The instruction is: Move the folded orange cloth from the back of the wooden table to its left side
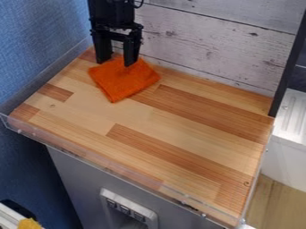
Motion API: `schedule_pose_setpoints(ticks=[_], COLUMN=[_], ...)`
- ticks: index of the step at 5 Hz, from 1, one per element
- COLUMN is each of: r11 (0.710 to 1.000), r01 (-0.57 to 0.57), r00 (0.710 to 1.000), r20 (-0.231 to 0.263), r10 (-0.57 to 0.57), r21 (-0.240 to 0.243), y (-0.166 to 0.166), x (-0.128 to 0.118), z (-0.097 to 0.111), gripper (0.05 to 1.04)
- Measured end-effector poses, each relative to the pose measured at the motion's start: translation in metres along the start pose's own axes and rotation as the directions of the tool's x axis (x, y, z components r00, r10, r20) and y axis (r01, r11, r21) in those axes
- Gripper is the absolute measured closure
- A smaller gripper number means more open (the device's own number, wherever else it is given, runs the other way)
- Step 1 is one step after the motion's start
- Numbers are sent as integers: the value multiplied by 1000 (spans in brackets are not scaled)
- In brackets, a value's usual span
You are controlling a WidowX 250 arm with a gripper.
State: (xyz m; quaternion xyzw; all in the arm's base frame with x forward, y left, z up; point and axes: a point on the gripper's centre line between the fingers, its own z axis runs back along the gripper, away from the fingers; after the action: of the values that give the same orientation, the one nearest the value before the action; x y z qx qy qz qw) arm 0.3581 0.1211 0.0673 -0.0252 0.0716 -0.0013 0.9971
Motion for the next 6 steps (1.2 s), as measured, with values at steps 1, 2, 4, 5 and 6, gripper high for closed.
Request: schedule_pose_setpoints(ticks=[1, 2, 4, 5, 6], r11=[999, 987, 933, 893, 858], r01=[-54, -161, -360, -450, -514], r00=[998, 985, 925, 880, 840], r20=[23, 59, 127, 160, 189], r10=[54, 161, 357, 447, 508], r21=[4, 8, -4, -15, -23], y=[0, -1, 0, 2, 3], x=[4, 9, 18, 21, 23], z=[-1, -7, -17, -22, -26], gripper=[85, 87, 124, 399, 698])
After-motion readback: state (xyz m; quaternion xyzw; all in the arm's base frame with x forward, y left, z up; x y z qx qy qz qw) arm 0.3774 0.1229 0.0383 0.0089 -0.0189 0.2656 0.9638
